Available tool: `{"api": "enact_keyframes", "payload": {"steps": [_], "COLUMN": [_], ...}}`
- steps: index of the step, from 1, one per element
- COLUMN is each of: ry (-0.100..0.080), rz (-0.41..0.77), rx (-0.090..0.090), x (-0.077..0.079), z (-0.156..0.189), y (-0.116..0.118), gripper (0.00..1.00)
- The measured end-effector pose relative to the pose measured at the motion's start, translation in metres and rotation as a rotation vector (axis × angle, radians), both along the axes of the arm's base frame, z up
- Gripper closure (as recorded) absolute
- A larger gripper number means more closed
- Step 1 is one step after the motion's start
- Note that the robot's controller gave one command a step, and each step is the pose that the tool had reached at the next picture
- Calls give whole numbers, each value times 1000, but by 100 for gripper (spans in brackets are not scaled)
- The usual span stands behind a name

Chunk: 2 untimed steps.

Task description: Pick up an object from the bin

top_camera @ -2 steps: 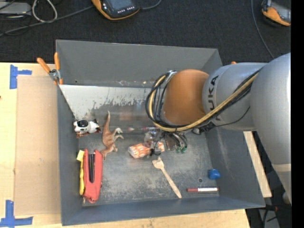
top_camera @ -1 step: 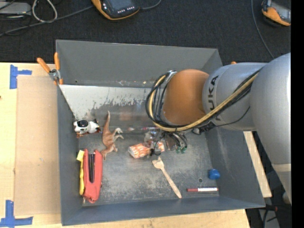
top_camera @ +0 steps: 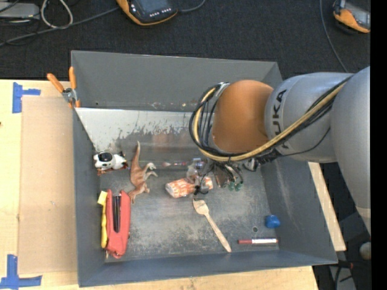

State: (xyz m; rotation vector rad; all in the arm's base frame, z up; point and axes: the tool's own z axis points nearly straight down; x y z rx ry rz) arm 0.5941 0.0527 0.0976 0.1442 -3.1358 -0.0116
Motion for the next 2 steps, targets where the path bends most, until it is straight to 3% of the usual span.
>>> {"api": "enact_keyframes", "payload": {"steps": [2], "ry": [0], "rz": [-2], "rx": [0], "x": [0], "z": [91], "y": [1], "gripper": [100]}}
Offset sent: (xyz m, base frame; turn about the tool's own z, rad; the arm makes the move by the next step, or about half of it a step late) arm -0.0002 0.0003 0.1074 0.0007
